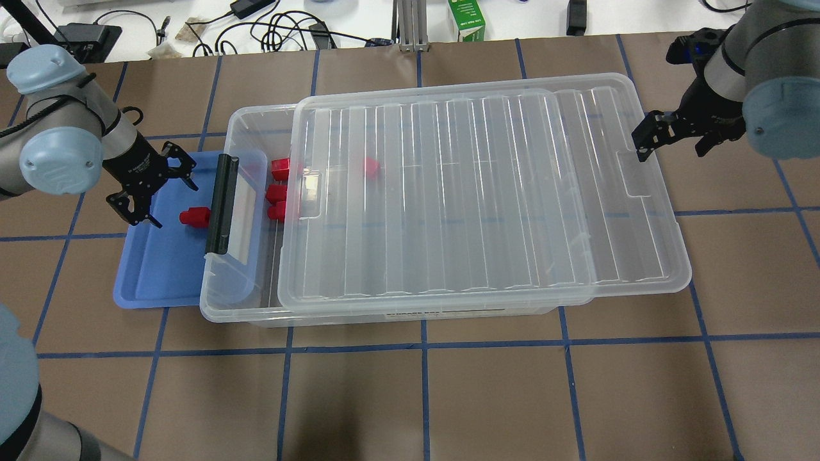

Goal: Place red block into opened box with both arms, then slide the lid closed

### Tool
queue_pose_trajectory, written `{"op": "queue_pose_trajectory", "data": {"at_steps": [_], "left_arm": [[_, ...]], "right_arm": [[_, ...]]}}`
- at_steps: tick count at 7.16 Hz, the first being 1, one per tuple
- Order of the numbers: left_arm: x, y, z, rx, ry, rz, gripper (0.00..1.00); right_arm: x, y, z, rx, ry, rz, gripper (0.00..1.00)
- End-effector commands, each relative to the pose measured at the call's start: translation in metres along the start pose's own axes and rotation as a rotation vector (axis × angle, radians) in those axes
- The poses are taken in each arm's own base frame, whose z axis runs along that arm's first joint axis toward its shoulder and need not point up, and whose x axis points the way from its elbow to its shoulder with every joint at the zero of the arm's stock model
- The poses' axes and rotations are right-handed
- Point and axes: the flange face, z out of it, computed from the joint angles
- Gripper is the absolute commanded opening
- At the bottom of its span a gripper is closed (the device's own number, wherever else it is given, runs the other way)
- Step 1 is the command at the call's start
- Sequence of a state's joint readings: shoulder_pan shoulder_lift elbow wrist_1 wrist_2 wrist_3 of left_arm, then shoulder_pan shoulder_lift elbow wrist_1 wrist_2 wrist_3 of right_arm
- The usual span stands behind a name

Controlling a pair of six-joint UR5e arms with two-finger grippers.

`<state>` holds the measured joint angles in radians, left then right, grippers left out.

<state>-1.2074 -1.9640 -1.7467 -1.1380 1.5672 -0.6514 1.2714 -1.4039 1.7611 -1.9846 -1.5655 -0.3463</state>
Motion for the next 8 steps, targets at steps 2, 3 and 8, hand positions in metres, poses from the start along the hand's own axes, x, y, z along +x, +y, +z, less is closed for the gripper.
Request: {"op": "queue_pose_trajectory", "data": {"at_steps": [2, 3, 8], "left_arm": [[0.009, -0.012, 0.032, -0.001, -0.004, -0.001, 1.0], [0.01, -0.013, 0.038, -0.011, -0.009, -0.001, 1.0], [0.013, -0.018, 0.054, -0.012, -0.015, 0.009, 0.37]], "right_arm": [[0.031, 0.004, -0.003, 0.004, 0.008, -0.008, 1.0], [0.036, 0.005, -0.004, 0.001, 0.012, -0.014, 1.0], [0.072, 0.013, -0.006, -0.005, 0.032, -0.03, 1.0]]}}
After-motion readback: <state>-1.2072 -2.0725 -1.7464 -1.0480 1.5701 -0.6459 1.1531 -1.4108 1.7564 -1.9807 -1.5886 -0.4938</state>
